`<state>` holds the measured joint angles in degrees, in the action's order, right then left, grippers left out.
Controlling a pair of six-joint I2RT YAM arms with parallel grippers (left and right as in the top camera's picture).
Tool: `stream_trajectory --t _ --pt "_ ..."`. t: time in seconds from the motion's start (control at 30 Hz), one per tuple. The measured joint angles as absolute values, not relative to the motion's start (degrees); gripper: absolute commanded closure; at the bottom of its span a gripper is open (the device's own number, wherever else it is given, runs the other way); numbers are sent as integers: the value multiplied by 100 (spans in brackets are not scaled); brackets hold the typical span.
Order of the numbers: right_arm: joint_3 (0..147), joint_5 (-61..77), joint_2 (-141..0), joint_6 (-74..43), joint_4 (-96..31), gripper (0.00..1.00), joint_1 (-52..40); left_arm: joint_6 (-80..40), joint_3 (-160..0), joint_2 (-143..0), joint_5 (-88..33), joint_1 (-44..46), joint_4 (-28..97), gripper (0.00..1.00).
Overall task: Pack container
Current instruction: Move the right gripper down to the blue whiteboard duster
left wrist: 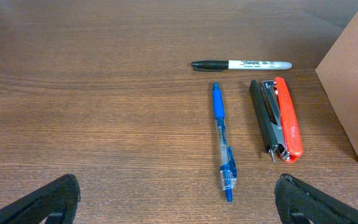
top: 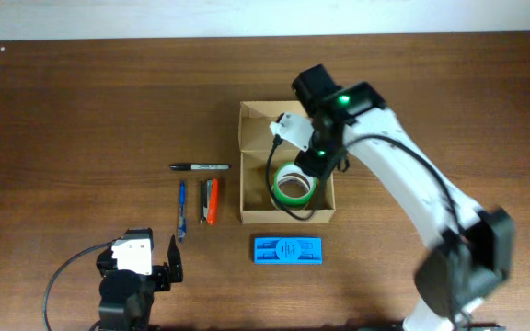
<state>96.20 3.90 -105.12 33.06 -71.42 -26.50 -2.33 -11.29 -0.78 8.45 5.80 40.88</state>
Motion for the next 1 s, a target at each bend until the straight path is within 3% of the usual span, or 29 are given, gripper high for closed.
stream_trajectory --t 0.2,0.43,0.8,1.0 --pt "9826 558 -9607 3212 -7631 1 -2705 -233 -1129 -78 845 580 4088 0" --pt "9550 1070 -9509 3201 -8416 1 -2805 -235 -1129 -78 845 580 4088 0" --pt "6785 1194 -7594 2836 -7116 1 -3789 -233 -1129 -69 845 580 4086 0" --pt "6337 1098 -7741 2635 -6552 1 -4206 -233 -1129 -69 845 580 4086 1"
